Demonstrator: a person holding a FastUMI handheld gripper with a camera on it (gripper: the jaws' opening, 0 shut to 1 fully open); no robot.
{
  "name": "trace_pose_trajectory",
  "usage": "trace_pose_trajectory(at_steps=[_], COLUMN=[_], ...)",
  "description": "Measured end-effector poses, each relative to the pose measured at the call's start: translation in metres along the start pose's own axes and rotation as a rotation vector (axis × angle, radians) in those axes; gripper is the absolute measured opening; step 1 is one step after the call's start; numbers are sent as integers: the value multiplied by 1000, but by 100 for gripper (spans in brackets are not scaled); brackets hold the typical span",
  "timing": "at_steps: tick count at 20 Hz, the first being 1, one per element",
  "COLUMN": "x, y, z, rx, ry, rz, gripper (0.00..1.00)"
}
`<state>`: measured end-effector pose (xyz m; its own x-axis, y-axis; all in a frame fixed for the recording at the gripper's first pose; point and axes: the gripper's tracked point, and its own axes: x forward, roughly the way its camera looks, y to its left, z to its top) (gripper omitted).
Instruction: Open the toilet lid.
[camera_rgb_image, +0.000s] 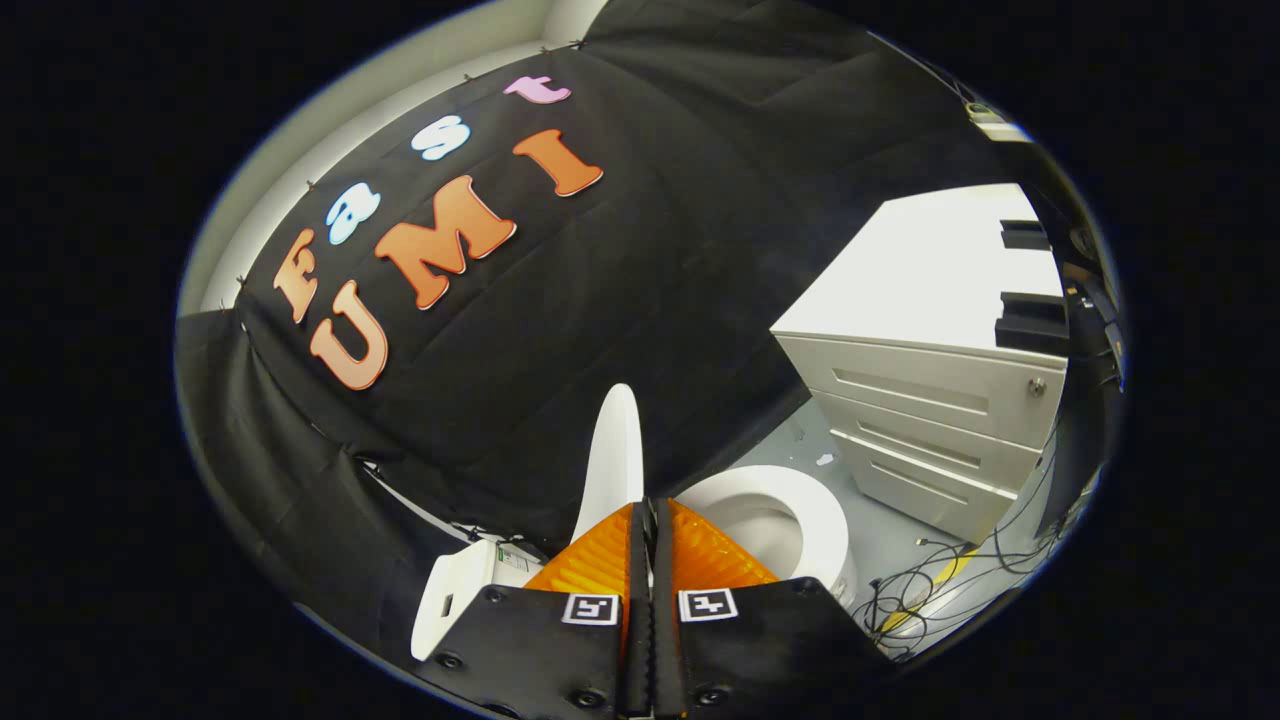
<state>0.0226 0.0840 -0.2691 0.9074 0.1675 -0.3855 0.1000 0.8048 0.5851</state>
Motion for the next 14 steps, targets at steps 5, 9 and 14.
trace_pose_trajectory(at_steps=[5, 9, 14], x=[-5, -9, -15], y=[33, 53, 76], z=[3, 2, 2], rx=[-83, -133, -132], ry=[3, 3, 3], rz=[29, 51, 79], gripper=[8, 8, 8])
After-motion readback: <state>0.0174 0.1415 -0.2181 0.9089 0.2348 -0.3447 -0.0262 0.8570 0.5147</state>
